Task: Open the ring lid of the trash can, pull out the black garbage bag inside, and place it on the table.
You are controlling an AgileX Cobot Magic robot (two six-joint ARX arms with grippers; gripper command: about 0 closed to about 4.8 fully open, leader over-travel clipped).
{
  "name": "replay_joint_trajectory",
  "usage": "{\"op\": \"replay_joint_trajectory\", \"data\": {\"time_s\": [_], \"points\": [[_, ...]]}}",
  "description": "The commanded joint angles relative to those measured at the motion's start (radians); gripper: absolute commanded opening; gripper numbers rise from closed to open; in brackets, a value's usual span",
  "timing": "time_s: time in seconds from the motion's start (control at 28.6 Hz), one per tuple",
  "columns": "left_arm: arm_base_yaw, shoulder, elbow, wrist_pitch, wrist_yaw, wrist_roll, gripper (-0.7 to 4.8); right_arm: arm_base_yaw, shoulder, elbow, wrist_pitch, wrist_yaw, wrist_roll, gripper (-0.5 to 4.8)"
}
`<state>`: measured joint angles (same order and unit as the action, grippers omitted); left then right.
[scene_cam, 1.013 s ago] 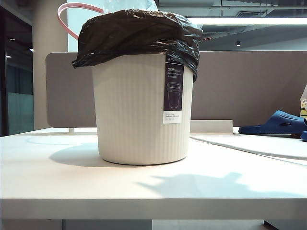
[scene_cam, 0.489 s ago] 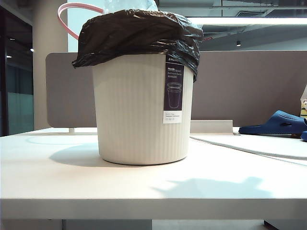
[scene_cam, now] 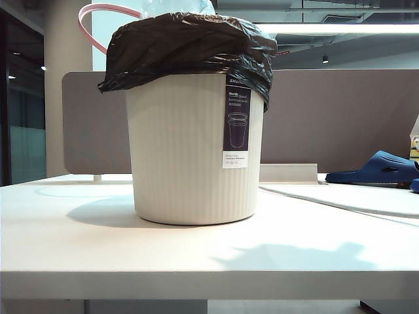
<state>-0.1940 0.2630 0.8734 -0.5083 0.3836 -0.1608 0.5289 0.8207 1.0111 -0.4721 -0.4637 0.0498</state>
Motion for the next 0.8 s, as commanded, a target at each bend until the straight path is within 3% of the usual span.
{"op": "replay_joint_trajectory", "data": {"time_s": [0.03, 0.24, 0.45, 0.63, 0.8], "points": [[0.000, 0.000, -0.071, 0.120, -0.005, -0.069, -0.04, 0.001, -0.003, 0.004, 0.001, 0.002, -0.006, 1.44], [0.000, 0.000, -0.204, 0.261, -0.007, -0.163, -0.04, 0.001, -0.003, 0.004, -0.003, 0.002, -0.006, 1.44], [0.000, 0.000, -0.317, 0.422, -0.071, -0.305, 0.00, 0.001, -0.003, 0.003, -0.004, 0.002, -0.010, 1.44], [0.000, 0.002, -0.394, 0.550, -0.117, -0.452, 0.37, 0.001, -0.003, 0.003, -0.003, 0.002, -0.010, 1.44], [0.000, 0.020, -0.462, 0.612, -0.117, -0.534, 0.62, 0.001, -0.003, 0.003, -0.002, 0.002, -0.010, 1.44]]}}
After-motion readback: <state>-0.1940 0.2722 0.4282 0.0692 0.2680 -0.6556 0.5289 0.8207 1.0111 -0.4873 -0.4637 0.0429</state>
